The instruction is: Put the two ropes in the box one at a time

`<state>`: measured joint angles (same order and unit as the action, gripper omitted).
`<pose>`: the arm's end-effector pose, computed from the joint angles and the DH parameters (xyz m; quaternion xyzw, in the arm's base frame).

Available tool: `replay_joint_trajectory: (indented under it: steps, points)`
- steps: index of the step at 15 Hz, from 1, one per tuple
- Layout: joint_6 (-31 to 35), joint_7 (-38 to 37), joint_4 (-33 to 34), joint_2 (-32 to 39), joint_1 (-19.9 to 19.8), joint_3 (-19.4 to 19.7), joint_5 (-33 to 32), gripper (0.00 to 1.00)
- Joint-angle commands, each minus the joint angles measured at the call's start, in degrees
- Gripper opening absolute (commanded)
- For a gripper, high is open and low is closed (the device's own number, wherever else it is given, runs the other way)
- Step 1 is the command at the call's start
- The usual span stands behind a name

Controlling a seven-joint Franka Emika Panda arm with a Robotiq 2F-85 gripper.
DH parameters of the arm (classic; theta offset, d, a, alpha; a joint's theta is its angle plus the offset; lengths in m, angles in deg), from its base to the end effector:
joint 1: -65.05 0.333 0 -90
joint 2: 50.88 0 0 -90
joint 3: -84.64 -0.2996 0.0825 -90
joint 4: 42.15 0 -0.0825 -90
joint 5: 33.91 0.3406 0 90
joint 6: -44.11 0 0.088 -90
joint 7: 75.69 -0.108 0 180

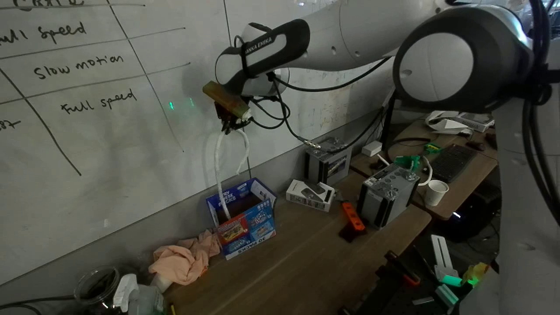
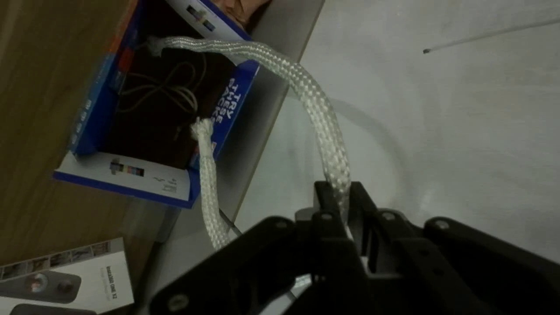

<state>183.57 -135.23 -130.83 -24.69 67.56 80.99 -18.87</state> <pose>0.6717 0.0660 0.4361 -0.8255 0.5103 -0.1135 0.2128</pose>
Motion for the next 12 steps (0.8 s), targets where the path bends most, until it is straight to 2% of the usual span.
replay_joint_trajectory:
  steps: [1,9,11,12]
  points:
    - [-4.2,4.4,2.5,1.4,-1.1,-0.4,4.2,0.13]
    - [-8.8,7.4,3.4,2.5,-1.3,0.1,6.4,0.12]
    - [-11.4,9.3,3.5,2.4,-0.9,0.5,4.6,0.39]
    - [-12.7,10.4,3.4,2.3,-0.7,0.7,3.8,0.44]
